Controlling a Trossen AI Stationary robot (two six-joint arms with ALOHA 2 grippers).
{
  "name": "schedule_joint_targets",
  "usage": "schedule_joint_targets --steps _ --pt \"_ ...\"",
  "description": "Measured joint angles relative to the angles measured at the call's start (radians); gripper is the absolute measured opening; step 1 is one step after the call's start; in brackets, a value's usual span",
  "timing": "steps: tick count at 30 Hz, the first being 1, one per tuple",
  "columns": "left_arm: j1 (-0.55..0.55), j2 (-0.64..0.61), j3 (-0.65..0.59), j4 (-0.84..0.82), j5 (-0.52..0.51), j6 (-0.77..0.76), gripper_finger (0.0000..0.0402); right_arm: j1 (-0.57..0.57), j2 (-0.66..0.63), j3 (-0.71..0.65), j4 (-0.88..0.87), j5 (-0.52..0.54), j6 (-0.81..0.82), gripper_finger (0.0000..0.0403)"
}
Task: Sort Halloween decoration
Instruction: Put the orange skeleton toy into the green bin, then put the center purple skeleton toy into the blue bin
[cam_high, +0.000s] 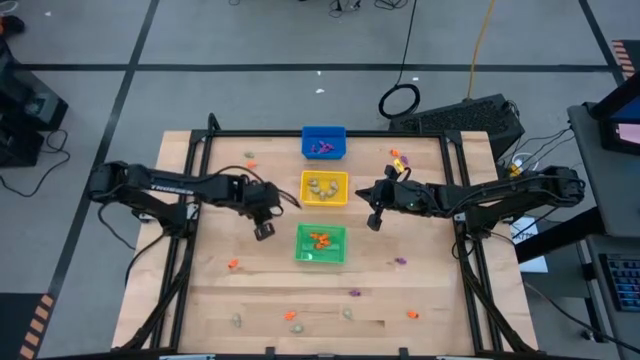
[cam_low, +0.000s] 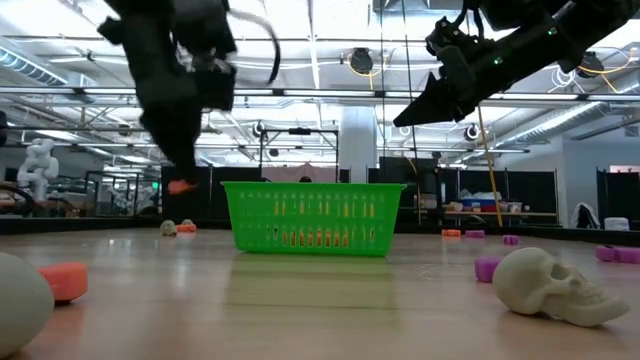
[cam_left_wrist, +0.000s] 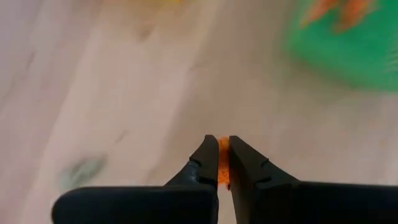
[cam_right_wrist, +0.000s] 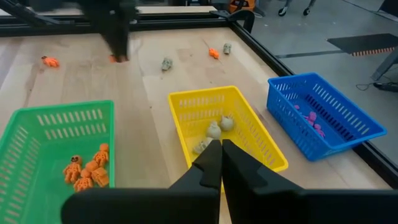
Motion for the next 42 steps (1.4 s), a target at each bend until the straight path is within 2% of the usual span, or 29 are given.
schedule_joint_targets --steps 6,10,21,31,35,42 --pt "-0.125 0.004 0.057 0.15 -0.001 -0.048 0.0012 0.0 0.0 0.0 0.0 0.0 0.0 0.0" --pt "-0.165 0.039 0.076 0.229 -0.002 -0.048 0.0012 0.0 0.0 0.0 0.0 0.0 0.0 0.0" --pt "-0.171 0.258 0.18 0.395 0.009 0.041 0.0012 0.0 0.0 0.0 0.0 -0.001 0.0 0.0" --pt "-0.165 0.388 0.211 0.43 0.023 0.063 0.0013 0.0 0.0 0.0 -0.013 -0.001 -0.004 0.0" --pt "-0.165 0.398 0.211 0.434 0.044 0.087 0.0033 0.0 0.0 0.0 -0.034 -0.001 -0.021 0.0" --pt "-0.165 0.398 0.212 0.443 0.045 0.095 0.0103 0.017 0.0 0.0 -0.087 -0.006 -0.019 0.0"
